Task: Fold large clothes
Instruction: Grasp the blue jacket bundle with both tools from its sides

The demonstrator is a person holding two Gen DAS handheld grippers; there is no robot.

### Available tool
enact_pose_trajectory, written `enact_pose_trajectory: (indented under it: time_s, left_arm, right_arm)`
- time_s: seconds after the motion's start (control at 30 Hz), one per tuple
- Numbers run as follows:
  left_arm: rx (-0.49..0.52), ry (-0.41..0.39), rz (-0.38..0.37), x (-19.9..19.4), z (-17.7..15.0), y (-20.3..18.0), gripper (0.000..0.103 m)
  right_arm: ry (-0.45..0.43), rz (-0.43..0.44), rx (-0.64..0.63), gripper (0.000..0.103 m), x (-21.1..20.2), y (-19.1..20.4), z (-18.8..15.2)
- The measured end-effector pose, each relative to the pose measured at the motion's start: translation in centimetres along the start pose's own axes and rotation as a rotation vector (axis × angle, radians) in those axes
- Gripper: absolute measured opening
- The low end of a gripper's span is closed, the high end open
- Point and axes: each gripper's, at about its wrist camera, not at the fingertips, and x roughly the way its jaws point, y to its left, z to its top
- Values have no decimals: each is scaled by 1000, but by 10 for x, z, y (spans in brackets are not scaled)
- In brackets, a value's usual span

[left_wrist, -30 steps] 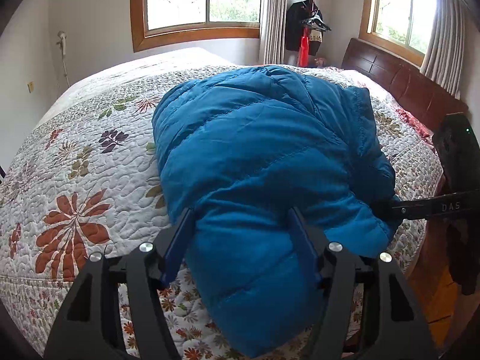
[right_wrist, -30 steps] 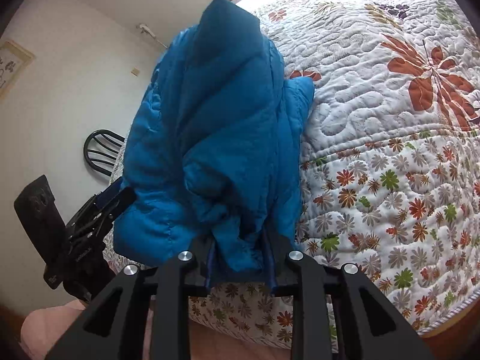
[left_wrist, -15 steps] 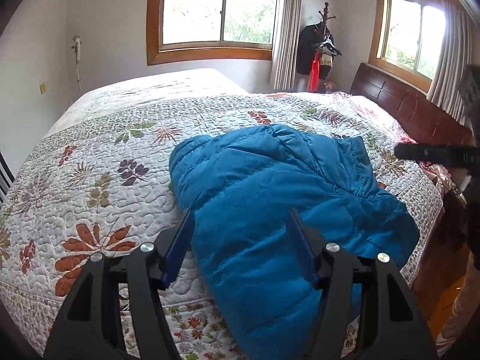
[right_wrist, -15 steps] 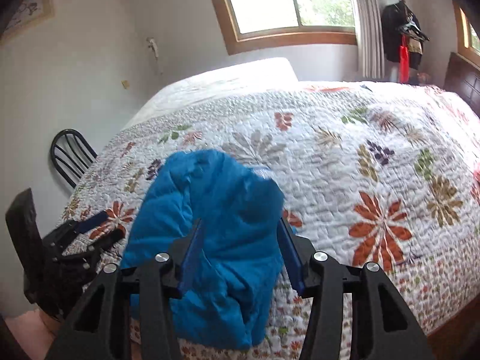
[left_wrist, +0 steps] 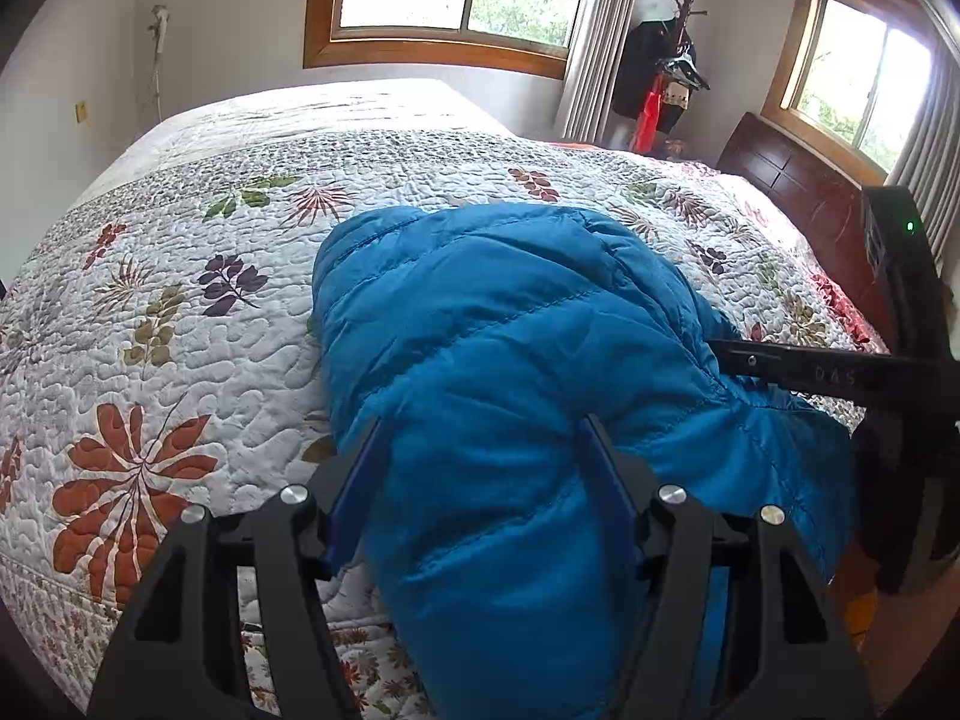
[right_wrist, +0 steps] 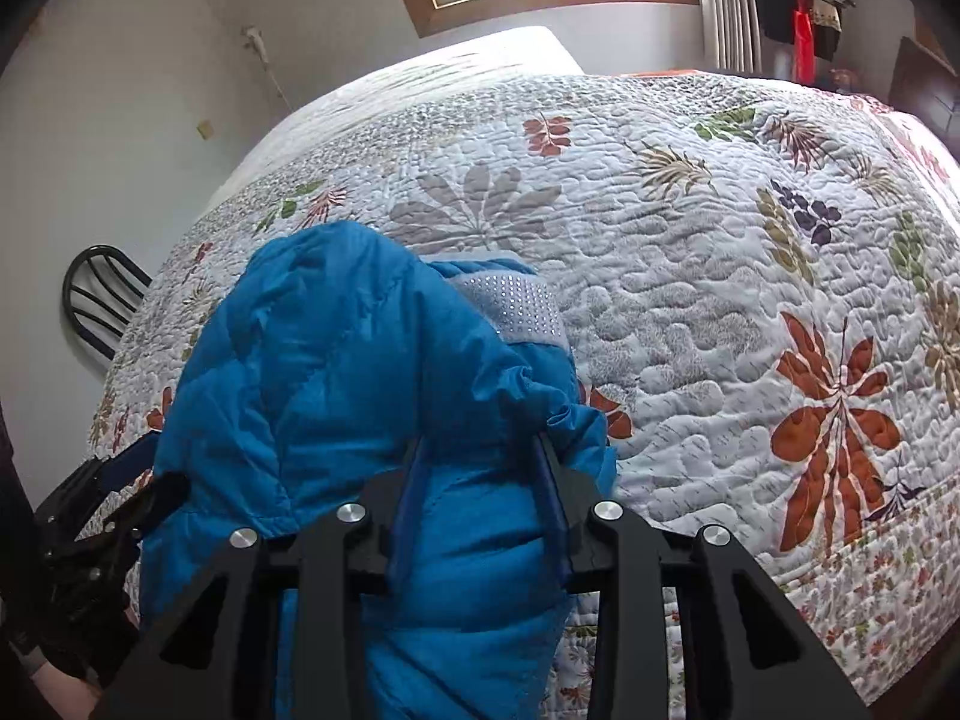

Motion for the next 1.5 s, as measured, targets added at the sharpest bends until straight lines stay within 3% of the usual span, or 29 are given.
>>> enact_pose_trajectory:
  time_s: [0.13, 0.23, 0.37, 0.5, 0.67, 0.73, 0.83, 0.93, 1.27, 1.5]
  left_arm:
    - [1, 1, -3, 3, 0, 1, 66]
    - [-7, 7, -4, 0, 1, 1, 64]
    - [-27, -1, 28, -9, 4, 5, 62]
    - [-61, -18, 74, -12, 9, 10, 60]
    - [-99, -9, 94, -7, 10, 15, 55]
    - [-91, -5, 94, -6, 6, 14, 48]
    - [-70, 4, 97, -1, 1, 11, 38]
    - [-46, 4, 112, 3, -5, 8, 35]
    - [-29, 31, 117, 24, -15, 12, 33]
    - [-16, -4, 114, -3, -13, 6, 29]
  right_arm:
    - [-8, 46, 45, 34, 8, -10, -7]
    - [-11, 21, 36, 34, 0, -5, -5]
    - [-54, -48, 0, 36, -22, 16, -2]
    - [-101, -40, -81, 36, -44, 50, -10]
    - [-59, -70, -175, 36, -39, 88, -28]
    - [-67, -111, -194, 36, -35, 94, -34]
    - [-69, -113, -187, 36, -28, 93, -38]
    - [-74, -131, -196, 36, -18, 94, -42]
    - [-97, -155, -196, 36, 2, 93, -48]
    - [-118, -143, -196, 36, -17, 95, -46]
